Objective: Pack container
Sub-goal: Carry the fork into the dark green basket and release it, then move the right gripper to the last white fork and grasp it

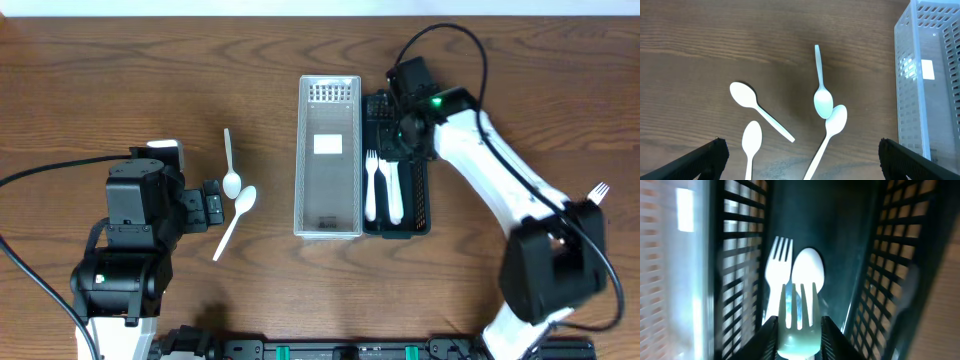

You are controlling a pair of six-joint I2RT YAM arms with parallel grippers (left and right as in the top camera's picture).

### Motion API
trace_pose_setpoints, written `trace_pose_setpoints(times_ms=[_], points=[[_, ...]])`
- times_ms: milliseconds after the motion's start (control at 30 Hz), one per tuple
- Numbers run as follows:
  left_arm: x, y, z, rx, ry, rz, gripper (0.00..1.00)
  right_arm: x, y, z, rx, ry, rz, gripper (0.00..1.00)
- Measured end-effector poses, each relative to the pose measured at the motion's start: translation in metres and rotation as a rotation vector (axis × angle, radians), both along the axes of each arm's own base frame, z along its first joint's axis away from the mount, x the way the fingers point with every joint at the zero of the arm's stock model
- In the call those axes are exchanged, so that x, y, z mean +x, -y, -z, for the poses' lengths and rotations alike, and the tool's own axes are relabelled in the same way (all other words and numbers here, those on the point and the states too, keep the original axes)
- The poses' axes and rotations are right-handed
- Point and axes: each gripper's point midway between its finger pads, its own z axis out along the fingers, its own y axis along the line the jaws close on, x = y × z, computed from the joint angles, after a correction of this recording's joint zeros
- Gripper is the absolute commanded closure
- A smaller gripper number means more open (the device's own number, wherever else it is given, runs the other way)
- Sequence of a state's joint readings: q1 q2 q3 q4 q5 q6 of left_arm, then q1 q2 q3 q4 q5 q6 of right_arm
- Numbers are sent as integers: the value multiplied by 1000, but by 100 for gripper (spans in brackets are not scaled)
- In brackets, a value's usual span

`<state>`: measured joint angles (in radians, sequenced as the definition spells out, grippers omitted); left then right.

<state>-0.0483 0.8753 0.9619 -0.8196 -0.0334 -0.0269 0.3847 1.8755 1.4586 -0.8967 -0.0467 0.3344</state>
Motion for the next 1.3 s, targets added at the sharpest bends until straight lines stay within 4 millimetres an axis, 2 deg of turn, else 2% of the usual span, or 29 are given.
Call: trace_pose_setpoints(times_ms=[67, 233, 333, 400, 467, 533, 600, 700, 800, 900, 1067, 1300], points=[[0, 0, 0, 0, 0, 0, 2, 3, -1, 5, -2, 0, -1, 51], [0, 0, 0, 0, 0, 0, 2, 4, -1, 0, 0, 11, -6, 51], [0, 0, 0, 0, 0, 0, 2, 4, 5, -13, -18, 8, 5, 51], [0, 0, 0, 0, 0, 0, 2, 10, 17, -32, -24, 35, 38, 51], [0, 0, 0, 0, 0, 0, 2, 17, 39, -56, -24, 77, 99, 46], [0, 0, 0, 0, 0, 0, 2, 24, 74, -83, -22, 131, 196, 44], [0, 0, 0, 0, 0, 0, 2, 25, 122, -106, -25, 174, 326, 38], [0, 0, 0, 0, 0, 0, 2, 16, 192, -119, -48, 180, 524, 23], [0, 0, 0, 0, 0, 0, 2, 0, 258, -113, -76, 145, 698, 20], [0, 0, 0, 0, 0, 0, 2, -16, 305, -103, -94, 120, 820, 15], [0, 0, 0, 0, 0, 0, 2, -36, 354, -73, -123, 100, 898, 13], [0, 0, 0, 0, 0, 0, 2, -67, 390, -13, -150, 56, 939, 11]])
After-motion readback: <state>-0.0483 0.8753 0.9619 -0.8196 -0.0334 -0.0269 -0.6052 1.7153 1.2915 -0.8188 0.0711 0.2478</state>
